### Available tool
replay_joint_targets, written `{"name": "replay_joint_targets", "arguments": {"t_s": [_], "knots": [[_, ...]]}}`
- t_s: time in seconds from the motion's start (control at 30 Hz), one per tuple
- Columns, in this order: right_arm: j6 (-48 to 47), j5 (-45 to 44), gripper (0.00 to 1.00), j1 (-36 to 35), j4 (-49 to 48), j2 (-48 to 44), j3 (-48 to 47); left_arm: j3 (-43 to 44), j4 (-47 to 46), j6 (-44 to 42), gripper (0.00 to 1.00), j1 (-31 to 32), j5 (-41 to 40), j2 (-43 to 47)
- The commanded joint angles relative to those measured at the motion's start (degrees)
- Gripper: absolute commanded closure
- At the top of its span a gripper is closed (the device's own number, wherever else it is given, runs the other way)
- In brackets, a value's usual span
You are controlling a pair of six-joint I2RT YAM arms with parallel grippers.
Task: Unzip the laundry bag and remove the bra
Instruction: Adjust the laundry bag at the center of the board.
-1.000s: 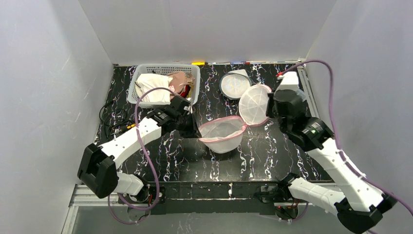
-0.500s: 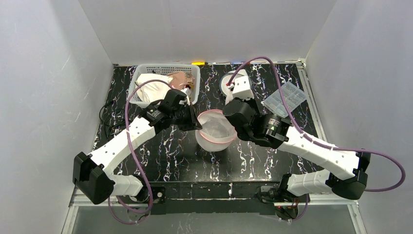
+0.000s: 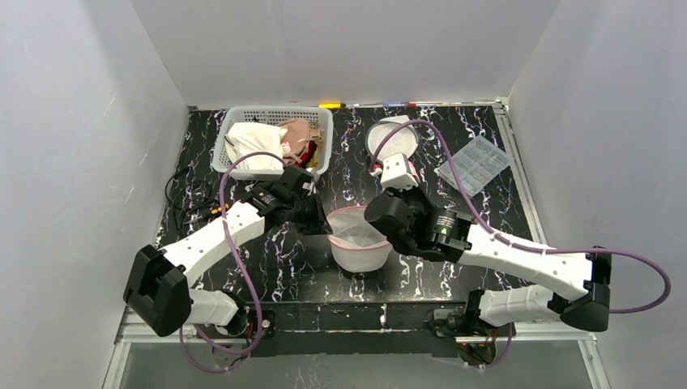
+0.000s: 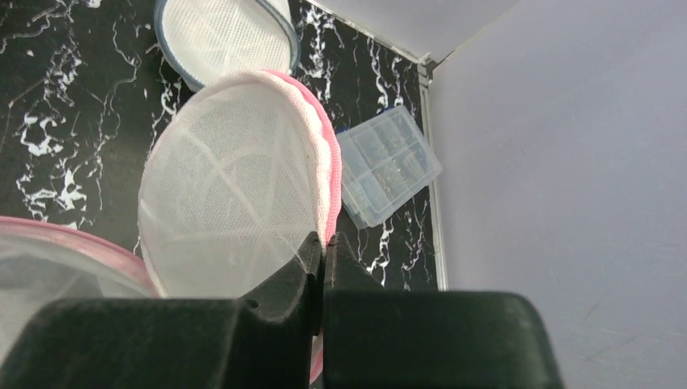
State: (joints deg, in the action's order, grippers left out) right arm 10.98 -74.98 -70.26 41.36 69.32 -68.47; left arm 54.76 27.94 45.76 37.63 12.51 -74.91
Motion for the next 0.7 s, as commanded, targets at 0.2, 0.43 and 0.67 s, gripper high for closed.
{"name": "replay_joint_targets", "arguments": {"t_s": [0.2,0.43,0.67], "knots": [[-4.79,6.0,0.99,-0.3,-15.1,-8.48,7.63,3.13,0.68,1.4,0.53,0.17,-0.47,4.44],[-7.93,8.78,0.99,-0.25,-19.42,-10.66,10.6,7.61,2.21,7.78,0.25,0.17,-0.61,7.24],[-13.41,14.3,0.99,-0.31,-27.48,-15.85,16.22,13.69,-0.55,18.65,0.11,0.17,1.44,3.86]]}}
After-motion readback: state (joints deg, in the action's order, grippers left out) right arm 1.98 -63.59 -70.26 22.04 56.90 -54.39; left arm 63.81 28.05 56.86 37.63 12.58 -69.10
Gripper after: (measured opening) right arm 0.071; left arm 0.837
